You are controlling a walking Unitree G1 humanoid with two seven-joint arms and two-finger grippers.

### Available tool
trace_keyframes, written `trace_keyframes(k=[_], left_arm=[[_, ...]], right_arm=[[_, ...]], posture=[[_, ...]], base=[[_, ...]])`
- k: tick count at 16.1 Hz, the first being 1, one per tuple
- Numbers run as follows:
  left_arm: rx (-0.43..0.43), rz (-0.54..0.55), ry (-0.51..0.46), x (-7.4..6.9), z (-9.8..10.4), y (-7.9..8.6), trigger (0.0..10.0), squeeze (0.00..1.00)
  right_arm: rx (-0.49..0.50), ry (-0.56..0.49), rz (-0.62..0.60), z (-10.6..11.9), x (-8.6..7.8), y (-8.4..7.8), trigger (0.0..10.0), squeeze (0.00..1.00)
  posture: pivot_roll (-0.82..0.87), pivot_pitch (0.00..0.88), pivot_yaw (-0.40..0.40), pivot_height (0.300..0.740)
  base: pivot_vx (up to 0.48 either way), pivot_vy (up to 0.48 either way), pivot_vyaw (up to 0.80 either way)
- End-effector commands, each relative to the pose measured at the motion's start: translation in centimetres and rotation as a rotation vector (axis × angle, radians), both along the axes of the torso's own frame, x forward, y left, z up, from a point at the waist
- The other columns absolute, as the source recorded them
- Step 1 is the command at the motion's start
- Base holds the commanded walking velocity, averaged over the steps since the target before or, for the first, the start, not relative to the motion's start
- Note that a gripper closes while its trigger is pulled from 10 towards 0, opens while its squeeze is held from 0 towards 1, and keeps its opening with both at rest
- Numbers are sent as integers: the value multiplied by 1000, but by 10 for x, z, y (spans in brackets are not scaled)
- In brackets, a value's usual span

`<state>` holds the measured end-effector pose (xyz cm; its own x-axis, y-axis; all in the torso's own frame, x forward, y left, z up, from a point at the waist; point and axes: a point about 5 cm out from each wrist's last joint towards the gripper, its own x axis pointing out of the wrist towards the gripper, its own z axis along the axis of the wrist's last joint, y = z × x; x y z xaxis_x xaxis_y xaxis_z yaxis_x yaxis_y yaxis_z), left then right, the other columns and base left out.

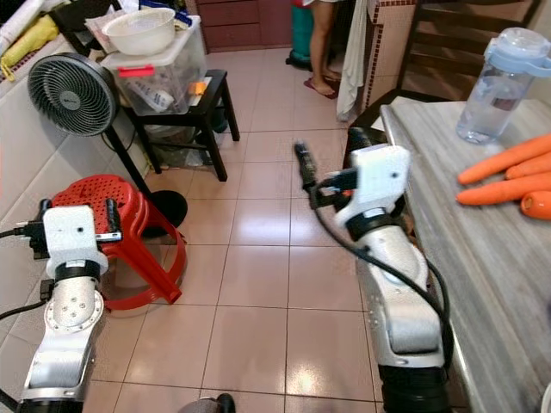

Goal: Setting the table

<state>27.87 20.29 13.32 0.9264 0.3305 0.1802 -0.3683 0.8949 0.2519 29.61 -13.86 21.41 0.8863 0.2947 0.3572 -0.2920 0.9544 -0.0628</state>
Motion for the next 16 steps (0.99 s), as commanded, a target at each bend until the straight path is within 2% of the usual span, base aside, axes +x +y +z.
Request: trace_keyframes(k=[1,10,16], left_arm=[[11,17,26,0,-3,6,10000,0],[15,3,48,3,-8,5,10000,0],[12,-2,55,3,-11,2,10000,0]], right_arm=[[18,28,17,-5,0,5,10000,0],[21,52,4,-11,1,2,10000,0],[18,50,8,-14,1,2,10000,0]], posture=[[-136,133,57,740],[-137,133,59,740],[-134,131,63,740]], base=[[0,337,0],[0,457,-440],[0,480,0]])
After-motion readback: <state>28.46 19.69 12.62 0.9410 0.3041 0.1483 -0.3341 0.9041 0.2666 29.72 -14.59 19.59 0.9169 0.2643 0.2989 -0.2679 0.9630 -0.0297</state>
